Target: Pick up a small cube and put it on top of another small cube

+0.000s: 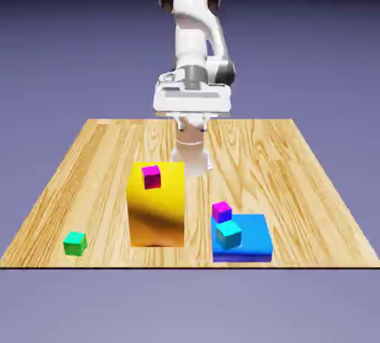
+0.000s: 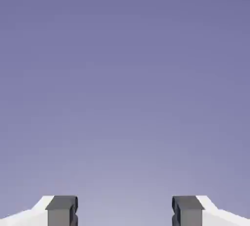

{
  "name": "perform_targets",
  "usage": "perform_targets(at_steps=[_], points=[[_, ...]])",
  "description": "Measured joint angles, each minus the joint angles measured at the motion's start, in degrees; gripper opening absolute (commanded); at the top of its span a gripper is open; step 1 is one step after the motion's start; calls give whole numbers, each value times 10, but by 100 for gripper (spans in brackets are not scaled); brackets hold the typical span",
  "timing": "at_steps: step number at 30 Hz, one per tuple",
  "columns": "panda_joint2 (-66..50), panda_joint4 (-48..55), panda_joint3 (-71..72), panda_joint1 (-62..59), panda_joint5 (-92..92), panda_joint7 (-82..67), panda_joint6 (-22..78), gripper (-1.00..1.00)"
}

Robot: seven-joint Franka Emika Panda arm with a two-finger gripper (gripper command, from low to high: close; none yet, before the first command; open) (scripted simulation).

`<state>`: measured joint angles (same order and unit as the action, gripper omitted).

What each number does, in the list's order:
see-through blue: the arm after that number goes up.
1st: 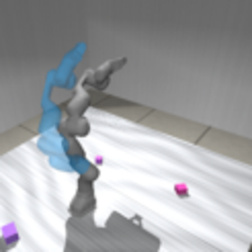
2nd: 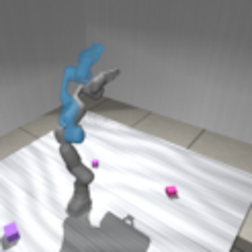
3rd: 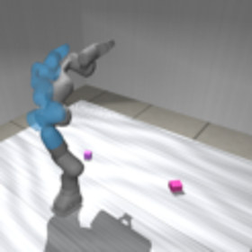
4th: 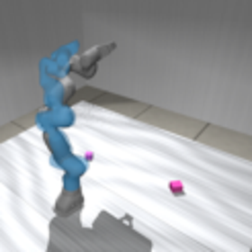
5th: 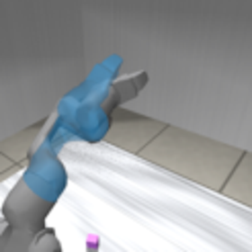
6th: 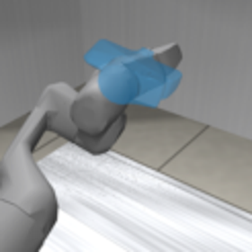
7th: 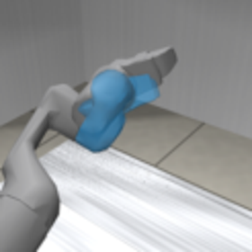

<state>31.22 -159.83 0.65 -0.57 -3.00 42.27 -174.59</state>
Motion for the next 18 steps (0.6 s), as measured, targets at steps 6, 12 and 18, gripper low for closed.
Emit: perform_targets(at_steps=[6,12,18], points=[[-71,58,32,-63,-150,-9,-29,0],[-143,116,64,-126,-299,-18,-58,0],[-214,175,96,-188,-449,-27,-88,0]])
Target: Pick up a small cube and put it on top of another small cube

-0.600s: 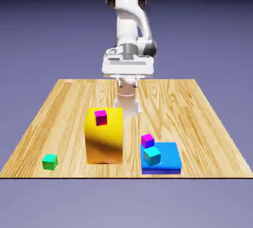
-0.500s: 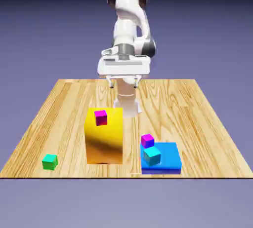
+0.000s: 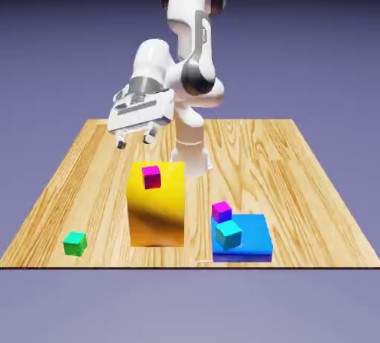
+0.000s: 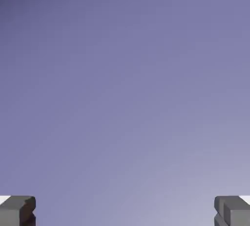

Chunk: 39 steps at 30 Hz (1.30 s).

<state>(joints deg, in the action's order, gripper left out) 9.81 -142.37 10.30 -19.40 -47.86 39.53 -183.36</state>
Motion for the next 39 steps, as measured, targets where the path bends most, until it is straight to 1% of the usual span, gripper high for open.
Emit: perform_targets(at_steps=[39], points=[[-464,378,209,-408,-972,-59,-190,0]])
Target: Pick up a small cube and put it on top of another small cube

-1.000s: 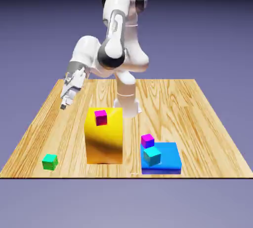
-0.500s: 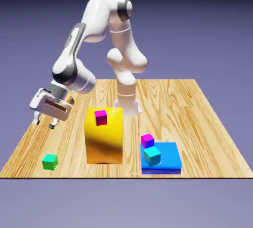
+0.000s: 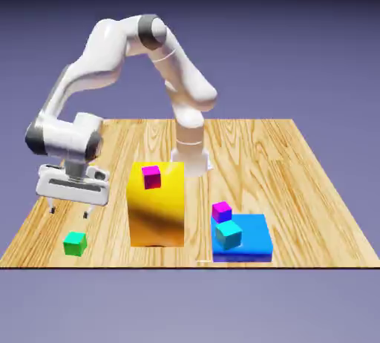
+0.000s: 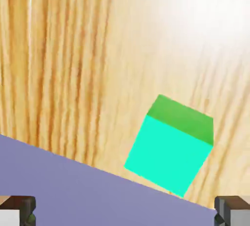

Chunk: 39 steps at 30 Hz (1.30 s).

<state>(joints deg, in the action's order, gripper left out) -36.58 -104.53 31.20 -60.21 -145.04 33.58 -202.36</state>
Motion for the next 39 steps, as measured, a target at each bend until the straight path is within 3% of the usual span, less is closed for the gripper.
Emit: perform_targets(at_steps=[6,10,11,18,23,39], points=[[-53,43,24,-47,-111,-7,-22,0],[-136,102,-24,9,-84,13,12,0],[-141,105,-26,13,-83,14,14,-100],[-51,44,8,-55,-98,1,-15,-100],[50,7,87,-12,17,30,27,-100],[141,-91,188,206,135,419,-31,-100]])
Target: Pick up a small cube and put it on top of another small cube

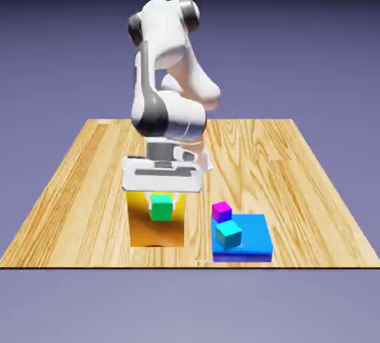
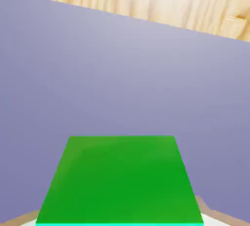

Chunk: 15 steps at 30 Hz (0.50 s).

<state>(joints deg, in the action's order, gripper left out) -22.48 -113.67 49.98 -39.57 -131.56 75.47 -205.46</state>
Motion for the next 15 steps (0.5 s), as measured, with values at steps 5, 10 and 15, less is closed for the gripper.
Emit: perform_targets(at_steps=[5,10,15], points=[[14,-27,20,65,21,125,-26,-100],[18,-50,32,127,30,249,-57,-100],[7,-54,6,164,18,340,-95,-100]])
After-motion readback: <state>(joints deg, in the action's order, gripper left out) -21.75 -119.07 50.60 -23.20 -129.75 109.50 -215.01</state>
